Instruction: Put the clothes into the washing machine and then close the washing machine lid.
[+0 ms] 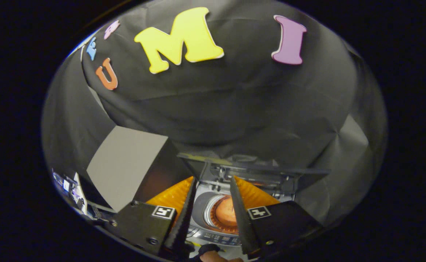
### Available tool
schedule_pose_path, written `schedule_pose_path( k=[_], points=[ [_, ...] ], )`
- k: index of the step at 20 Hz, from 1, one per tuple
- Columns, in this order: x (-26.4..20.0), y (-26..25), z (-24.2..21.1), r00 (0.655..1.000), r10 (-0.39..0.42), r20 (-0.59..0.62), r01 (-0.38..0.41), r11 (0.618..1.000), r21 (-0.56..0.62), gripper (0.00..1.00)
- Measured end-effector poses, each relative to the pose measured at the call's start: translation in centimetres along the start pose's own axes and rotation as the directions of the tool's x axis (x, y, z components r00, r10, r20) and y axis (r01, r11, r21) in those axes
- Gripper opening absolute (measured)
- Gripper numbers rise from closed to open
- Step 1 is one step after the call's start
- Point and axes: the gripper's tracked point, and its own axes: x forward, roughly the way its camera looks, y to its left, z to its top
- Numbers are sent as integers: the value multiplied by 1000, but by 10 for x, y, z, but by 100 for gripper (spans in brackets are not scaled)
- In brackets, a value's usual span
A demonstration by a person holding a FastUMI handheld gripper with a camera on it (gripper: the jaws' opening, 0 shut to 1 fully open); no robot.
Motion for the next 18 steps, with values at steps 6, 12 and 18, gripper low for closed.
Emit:
schedule_pose_path(
  k=[6, 12, 18],
  points=[
    [16, -17, 41, 997, -71, 36, 71, 997, 12, 68],
    [53, -43, 46, 993, -120, 5, 119, 990, 73, 68],
    [74, -54, 17, 989, -137, -55, 142, 986, 87, 69]
  ],
)
